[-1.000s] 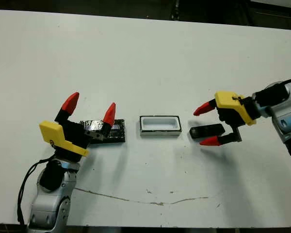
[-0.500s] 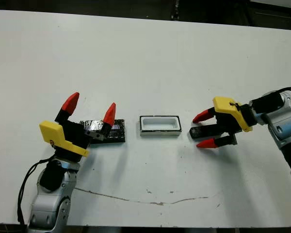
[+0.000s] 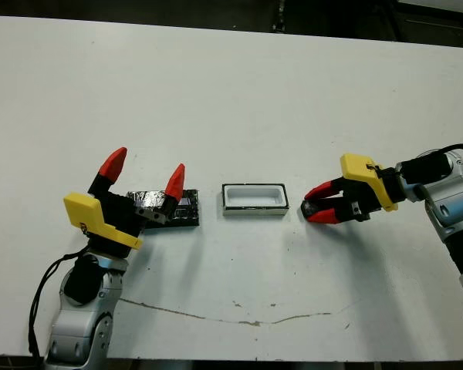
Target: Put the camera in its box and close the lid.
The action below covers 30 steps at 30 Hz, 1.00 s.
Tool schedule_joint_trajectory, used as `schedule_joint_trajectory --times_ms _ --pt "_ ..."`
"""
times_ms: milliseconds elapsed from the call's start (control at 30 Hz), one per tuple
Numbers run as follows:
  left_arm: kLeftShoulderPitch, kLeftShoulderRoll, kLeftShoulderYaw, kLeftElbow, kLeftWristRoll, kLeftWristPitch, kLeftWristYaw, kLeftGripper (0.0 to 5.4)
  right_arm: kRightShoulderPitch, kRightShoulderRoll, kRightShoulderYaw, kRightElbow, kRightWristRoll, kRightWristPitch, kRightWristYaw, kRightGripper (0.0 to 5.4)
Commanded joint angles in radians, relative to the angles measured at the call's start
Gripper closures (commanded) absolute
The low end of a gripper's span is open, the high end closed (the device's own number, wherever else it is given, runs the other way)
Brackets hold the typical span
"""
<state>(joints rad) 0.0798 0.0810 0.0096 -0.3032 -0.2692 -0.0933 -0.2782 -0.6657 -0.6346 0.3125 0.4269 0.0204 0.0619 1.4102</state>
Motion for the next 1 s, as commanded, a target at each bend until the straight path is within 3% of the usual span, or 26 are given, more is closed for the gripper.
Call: schedule_joint_trajectory --times_ms 33,333,433,600,733,1000 --pt "0.016 0.007 -0.001 -0.002 0.005 0.006 0.000 0.00 0.007 -0.021 -0.005 -0.022 -0.014 0.020 -0.014 3.75" --pt "0.018 0.005 -0.003 -0.003 0.006 0.008 0.000 0.00 -0.042 -0.023 -0.104 -0.122 -0.011 0.064 -0.160 3.75" --pt "0.018 0.002 -0.003 0.001 0.006 0.003 0.001 0.00 -0.100 0.020 -0.171 -0.064 0.069 0.122 -0.182 3.75" --pt "0.019 0.000 -0.004 0.000 0.006 0.004 0.002 0.00 -0.180 0.087 -0.244 -0.033 0.141 0.211 -0.287 3.75" --pt "0.019 0.001 -0.005 0.003 0.009 0.000 0.001 0.00 -0.230 0.134 -0.249 -0.043 0.192 0.322 -0.312 3.75" --pt "0.021 -0.003 -0.008 0.005 0.009 0.001 0.005 0.00 -0.281 0.221 -0.175 -0.035 0.197 0.345 -0.292 3.75"
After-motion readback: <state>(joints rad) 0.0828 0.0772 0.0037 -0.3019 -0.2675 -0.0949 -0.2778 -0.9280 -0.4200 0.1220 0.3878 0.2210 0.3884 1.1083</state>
